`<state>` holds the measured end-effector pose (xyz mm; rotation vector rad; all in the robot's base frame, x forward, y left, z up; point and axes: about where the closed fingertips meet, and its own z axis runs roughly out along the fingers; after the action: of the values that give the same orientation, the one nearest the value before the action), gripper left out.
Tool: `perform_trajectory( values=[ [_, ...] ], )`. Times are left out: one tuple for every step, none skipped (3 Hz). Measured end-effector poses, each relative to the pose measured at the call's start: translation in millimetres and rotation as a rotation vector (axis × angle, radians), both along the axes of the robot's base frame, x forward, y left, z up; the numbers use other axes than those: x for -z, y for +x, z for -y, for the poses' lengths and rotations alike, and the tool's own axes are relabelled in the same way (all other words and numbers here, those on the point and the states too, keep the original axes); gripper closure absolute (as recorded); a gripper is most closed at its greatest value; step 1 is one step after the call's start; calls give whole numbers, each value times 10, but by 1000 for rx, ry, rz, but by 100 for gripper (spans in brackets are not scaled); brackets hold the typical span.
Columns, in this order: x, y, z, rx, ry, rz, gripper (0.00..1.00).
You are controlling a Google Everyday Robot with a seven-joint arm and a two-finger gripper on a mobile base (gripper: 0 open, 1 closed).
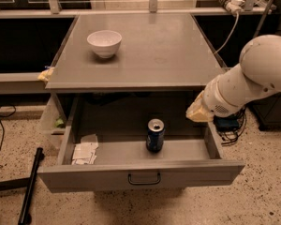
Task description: Pick pepsi can from top drawer and place on counter
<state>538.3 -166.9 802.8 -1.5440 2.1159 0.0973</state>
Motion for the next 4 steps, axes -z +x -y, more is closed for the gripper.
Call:
perform_trajectory(
  values=[
    [15, -4, 9, 0, -3, -3, 100],
    [219, -48, 23, 3, 20, -27, 86],
    [362, -95, -7, 5, 65, -48, 67],
    [416, -118, -63, 2, 115, -51, 44]
  ],
)
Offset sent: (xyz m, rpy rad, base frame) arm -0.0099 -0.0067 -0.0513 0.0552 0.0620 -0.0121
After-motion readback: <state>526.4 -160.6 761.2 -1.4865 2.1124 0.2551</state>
